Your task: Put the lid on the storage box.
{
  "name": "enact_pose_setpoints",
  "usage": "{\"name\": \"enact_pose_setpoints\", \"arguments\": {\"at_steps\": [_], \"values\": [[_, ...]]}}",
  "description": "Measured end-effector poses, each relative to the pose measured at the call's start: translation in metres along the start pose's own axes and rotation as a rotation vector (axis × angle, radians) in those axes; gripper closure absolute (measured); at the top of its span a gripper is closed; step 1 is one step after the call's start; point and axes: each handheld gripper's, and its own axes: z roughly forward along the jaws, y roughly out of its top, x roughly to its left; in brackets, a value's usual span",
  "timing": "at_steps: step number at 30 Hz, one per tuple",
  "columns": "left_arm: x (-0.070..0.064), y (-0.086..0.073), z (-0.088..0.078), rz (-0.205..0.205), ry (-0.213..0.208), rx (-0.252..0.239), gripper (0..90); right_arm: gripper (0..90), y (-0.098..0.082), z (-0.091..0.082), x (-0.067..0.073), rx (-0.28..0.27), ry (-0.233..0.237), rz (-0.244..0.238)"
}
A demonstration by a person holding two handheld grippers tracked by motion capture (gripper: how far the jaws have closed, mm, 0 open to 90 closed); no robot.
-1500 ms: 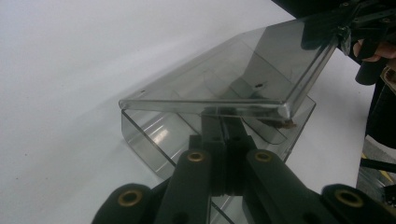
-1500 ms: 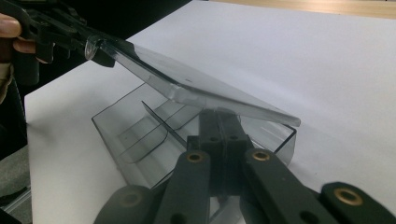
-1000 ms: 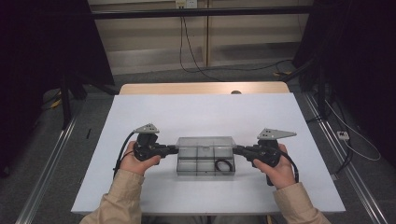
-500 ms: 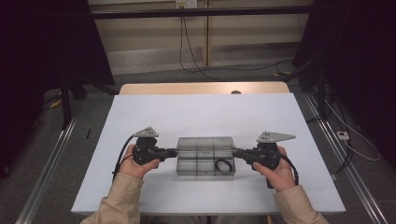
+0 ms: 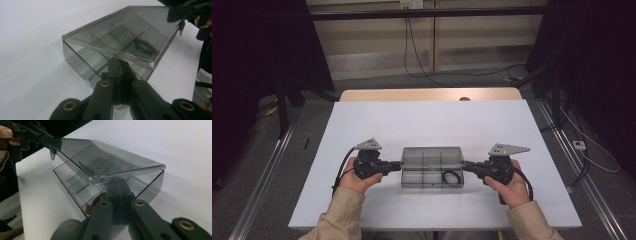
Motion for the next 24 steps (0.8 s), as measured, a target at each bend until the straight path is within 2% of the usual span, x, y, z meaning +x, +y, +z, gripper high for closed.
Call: {"name": "enact_pose_setpoints", "arguments": {"at_steps": [24], "values": [[-0.0012, -0.0096, -0.0014, 0.007, 0.002, 0.015, 90.0, 90.0, -0.0086, -0.0024, 0.0028, 0.011, -0.007, -0.009]]}}
